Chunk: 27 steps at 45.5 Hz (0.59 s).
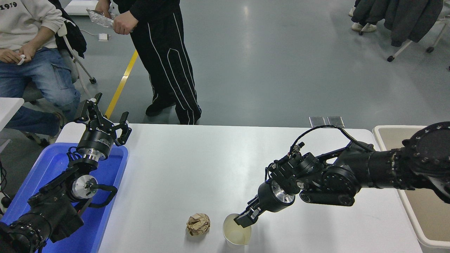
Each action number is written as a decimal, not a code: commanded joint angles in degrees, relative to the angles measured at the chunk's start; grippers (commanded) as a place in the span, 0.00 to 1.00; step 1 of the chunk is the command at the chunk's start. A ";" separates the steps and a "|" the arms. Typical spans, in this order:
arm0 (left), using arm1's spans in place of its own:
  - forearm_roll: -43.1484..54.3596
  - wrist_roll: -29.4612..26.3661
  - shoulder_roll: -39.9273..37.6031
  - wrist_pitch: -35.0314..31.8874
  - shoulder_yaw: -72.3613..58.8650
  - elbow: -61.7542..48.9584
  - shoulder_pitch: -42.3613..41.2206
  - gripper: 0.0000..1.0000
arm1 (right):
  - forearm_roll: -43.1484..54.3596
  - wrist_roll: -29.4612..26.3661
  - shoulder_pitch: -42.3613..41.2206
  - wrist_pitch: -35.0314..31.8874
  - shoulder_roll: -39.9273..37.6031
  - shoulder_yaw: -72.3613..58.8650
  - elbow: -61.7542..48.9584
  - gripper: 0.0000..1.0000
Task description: Dispose of the paper cup in the dustbin
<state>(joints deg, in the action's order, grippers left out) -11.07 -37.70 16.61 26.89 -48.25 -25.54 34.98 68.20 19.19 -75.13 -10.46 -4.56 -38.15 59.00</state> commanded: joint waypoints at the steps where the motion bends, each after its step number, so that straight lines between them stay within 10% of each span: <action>1: 0.00 0.00 0.00 0.00 0.00 -0.04 0.00 1.00 | -1.67 0.58 0.43 0.09 0.25 -1.76 -1.08 0.00; 27: 0.00 0.00 0.00 0.00 0.00 0.05 0.00 1.00 | -2.46 3.74 -2.82 0.09 -2.65 -0.09 -0.11 0.00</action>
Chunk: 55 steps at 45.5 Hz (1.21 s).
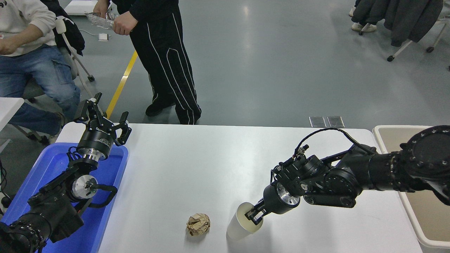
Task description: Dispose of the paper cup in the dustbin
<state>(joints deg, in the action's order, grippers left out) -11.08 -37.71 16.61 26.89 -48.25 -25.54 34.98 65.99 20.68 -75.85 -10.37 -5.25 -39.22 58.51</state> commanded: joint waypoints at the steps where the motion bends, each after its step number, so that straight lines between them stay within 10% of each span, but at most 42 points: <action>1: 0.00 0.00 0.00 0.00 0.00 0.05 0.00 1.00 | -0.33 2.60 -2.54 0.00 -2.48 1.25 0.46 0.00; 55: 0.00 0.00 0.00 0.00 0.00 0.05 0.00 1.00 | -16.06 4.54 -5.45 -21.27 -33.86 44.50 1.01 0.00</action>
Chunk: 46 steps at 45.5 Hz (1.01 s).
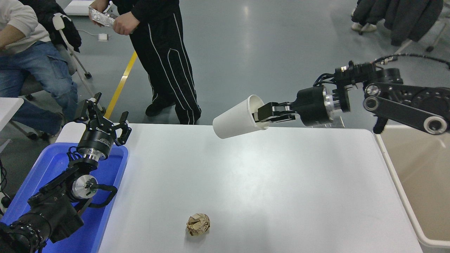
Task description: Dispose of the paper cup in the dustbin
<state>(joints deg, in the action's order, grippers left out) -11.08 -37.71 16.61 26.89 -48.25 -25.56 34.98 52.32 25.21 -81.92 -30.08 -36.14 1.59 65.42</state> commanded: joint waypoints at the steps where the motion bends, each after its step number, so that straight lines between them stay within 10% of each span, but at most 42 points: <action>1: 0.00 0.00 0.00 0.00 0.00 -0.02 0.00 1.00 | -3.01 0.02 0.80 -1.56 -2.88 3.68 -7.57 0.00; 24: 0.00 0.00 0.00 0.00 0.00 -0.02 0.00 1.00 | -14.61 -0.42 12.39 6.07 7.14 2.71 -65.67 0.00; 46: 0.00 0.00 0.00 0.00 0.00 0.07 0.00 1.00 | -20.59 -10.17 29.80 29.28 7.41 3.07 -74.04 0.00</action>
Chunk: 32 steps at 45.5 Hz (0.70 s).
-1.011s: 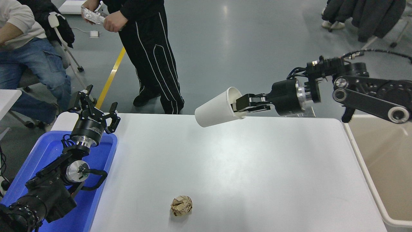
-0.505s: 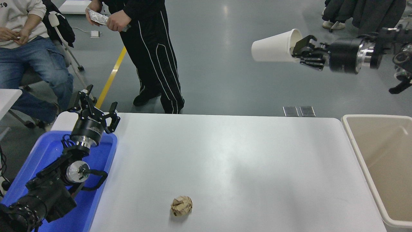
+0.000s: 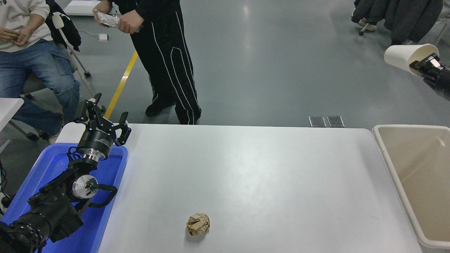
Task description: Dispose of the paper cup in the dustbin
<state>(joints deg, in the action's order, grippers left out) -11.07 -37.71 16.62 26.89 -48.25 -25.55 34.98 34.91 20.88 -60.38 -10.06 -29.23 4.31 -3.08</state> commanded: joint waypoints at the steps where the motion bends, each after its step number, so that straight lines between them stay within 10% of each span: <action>1: -0.01 0.00 -0.01 0.00 0.00 -0.02 0.00 1.00 | -3.97 -6.37 8.87 9.53 0.40 0.35 -5.62 0.00; 32: -0.01 0.00 -0.01 0.00 0.00 -0.03 0.00 1.00 | -9.86 -11.21 24.87 20.78 11.03 -0.27 -5.45 0.00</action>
<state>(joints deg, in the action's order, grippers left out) -11.08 -37.70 16.61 26.89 -48.25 -25.56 34.98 25.69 10.41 -40.70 8.21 -23.83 4.11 -8.57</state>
